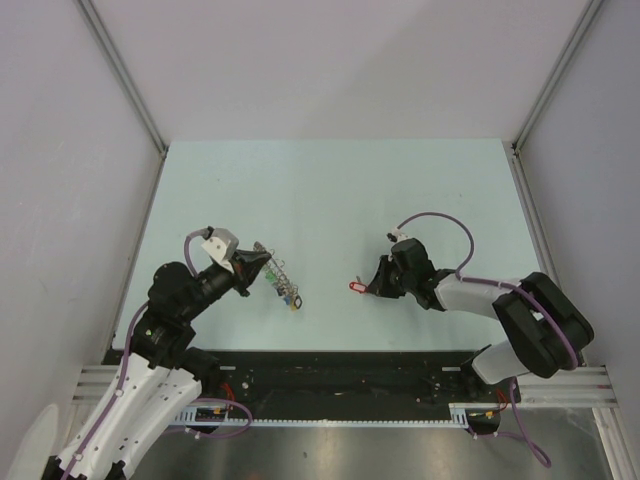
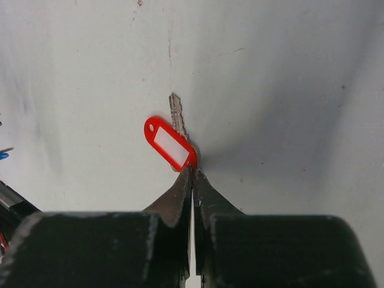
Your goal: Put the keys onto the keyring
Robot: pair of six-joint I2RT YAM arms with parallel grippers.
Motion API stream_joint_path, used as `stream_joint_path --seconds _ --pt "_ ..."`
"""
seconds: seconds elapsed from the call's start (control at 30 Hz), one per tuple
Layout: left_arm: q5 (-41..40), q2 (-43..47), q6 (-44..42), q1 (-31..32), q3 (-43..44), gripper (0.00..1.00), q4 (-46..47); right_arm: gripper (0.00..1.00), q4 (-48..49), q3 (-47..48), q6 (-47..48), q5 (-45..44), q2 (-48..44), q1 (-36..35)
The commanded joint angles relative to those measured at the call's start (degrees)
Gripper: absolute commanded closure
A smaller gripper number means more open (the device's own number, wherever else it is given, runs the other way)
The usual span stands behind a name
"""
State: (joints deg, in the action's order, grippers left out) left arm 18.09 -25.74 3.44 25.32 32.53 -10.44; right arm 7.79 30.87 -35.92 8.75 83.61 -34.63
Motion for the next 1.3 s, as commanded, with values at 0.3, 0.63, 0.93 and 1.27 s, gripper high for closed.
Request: stream_joint_path --seconds 0.3,0.63,0.93,1.27 --pt "9.6 -3.4 -2.4 -0.4 0.7 0.99 7.0 1.00 -10.6 4.2 19.1 -2.0 -17.1 0.2" --pt "23.1 -16.9 -4.7 1.2 11.8 1.00 6.2 1.00 -5.5 8.1 35.2 -2.2 -30.4 0.2" --pt "29.5 -30.1 -14.9 4.8 25.7 1.00 0.2 1.00 -3.0 13.8 43.2 13.5 -30.1 1.4" --pt "39.5 -36.7 -29.2 5.0 31.1 1.00 -9.3 1.00 -6.8 19.9 48.6 31.1 -29.6 -0.2"
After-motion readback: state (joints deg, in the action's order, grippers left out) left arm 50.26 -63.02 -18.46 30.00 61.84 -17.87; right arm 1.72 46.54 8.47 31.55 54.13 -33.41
